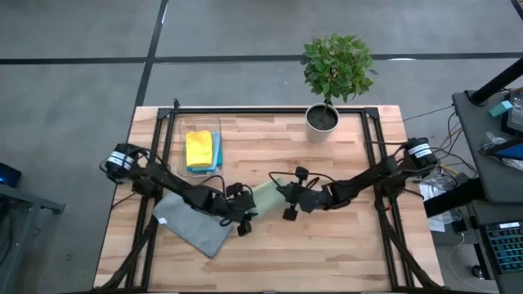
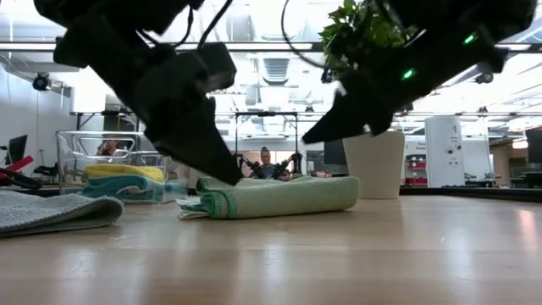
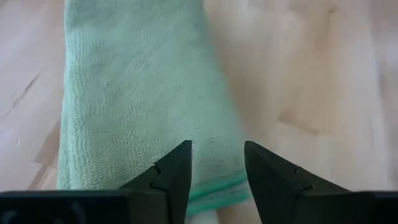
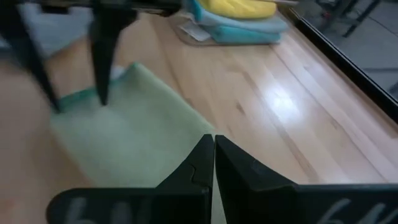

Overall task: Fold microfiber towels
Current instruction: Stack the folded light green microfiber towel on top of the yellow microfiber towel on the bin

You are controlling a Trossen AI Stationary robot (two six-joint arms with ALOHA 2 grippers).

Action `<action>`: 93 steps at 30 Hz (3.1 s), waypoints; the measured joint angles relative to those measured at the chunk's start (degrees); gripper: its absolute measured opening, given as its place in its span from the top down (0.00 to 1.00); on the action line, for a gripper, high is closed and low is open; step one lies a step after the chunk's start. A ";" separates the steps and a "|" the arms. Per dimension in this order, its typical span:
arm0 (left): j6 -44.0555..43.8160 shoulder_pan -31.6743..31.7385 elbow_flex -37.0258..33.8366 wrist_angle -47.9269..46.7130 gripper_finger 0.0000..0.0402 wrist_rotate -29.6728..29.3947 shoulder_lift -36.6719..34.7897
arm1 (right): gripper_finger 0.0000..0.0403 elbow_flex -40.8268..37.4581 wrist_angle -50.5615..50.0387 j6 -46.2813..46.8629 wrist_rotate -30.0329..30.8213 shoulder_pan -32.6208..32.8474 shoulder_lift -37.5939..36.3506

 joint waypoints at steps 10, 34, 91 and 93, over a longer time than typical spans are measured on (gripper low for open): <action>0.11 0.41 0.00 -0.16 0.53 1.62 -8.84 | 0.98 -4.57 -4.64 2.97 -6.09 4.04 -10.15; 0.08 14.41 9.47 -12.08 0.43 9.63 -2.55 | 0.98 -15.15 1.43 7.86 -4.21 5.20 -18.44; 1.37 20.09 14.77 -17.18 0.43 17.00 5.14 | 0.98 -15.09 3.60 6.94 -4.17 5.18 -18.40; 0.10 20.65 14.75 -16.27 0.43 16.93 6.20 | 0.98 -15.09 3.57 6.94 -4.19 5.18 -18.40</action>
